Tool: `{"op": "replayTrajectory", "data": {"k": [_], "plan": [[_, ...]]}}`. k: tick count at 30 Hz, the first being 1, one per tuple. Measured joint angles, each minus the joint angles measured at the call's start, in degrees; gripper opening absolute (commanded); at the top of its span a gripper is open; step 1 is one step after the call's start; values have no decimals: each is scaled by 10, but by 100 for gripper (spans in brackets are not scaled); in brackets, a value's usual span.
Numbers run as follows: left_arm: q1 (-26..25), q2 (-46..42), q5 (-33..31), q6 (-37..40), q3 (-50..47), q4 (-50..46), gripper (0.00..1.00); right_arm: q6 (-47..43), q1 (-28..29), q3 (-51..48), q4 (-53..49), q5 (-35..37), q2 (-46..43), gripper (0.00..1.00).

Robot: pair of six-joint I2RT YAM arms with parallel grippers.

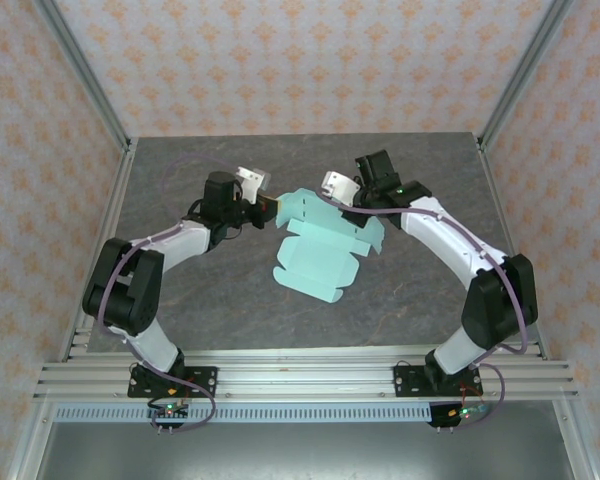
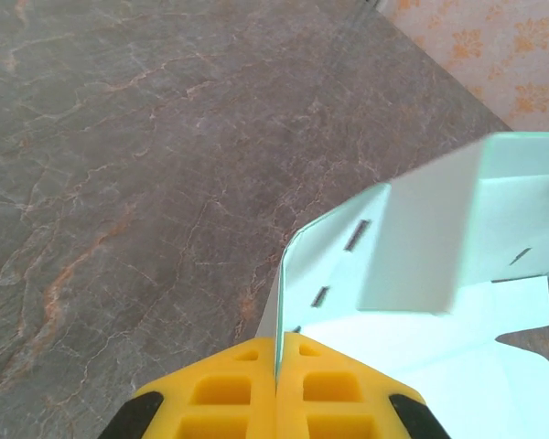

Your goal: Fold the paper box

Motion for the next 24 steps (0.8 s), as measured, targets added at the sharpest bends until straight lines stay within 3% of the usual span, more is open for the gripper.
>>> {"op": "replayTrajectory", "data": {"k": [10,24], "plan": [[-26,-19,-58,0,-22,0,0,-1,39,-34,66,94,0,0],[-34,-29,-91,-9,-47,4,1,-69,43,-70,111,94,-2,0]]}}
